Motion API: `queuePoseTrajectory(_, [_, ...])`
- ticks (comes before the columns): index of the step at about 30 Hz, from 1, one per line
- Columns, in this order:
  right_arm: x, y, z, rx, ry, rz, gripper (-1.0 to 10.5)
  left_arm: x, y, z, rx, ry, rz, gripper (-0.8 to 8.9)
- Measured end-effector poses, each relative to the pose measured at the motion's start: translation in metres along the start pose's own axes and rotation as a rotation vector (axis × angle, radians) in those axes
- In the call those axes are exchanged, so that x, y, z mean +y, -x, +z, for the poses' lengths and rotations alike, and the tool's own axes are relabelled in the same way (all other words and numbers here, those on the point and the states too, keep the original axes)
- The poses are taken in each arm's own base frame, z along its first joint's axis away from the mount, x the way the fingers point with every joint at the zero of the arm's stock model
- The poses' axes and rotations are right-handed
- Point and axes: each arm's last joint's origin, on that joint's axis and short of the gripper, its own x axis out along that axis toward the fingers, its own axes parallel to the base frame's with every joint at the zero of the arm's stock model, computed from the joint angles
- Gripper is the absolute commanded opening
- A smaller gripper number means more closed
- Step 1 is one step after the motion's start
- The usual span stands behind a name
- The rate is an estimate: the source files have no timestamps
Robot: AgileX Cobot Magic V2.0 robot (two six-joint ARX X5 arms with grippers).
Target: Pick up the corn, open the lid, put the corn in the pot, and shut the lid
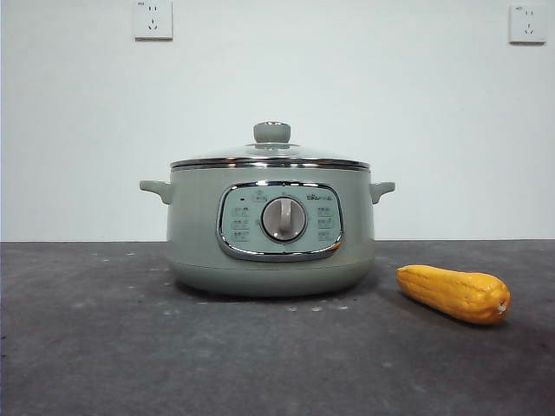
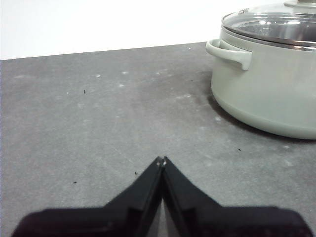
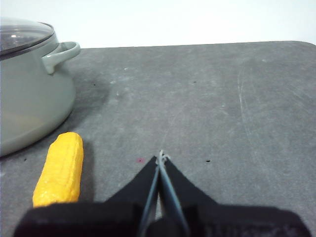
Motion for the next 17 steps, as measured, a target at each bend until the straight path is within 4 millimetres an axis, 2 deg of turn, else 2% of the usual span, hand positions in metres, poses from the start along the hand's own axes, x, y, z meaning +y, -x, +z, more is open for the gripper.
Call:
queuePoseTrajectory(12, [0.0,0.0,0.0,0.0,0.0,0.0,0.0,0.0,0.0,0.0,0.0,0.0,0.0,-0.03])
queuePoseTrajectory(17, [0.0,0.0,0.0,0.0,0.0,0.0,0.0,-0.0008,0.0,0.0001,-0.001,0.056,-0.028,-0.03])
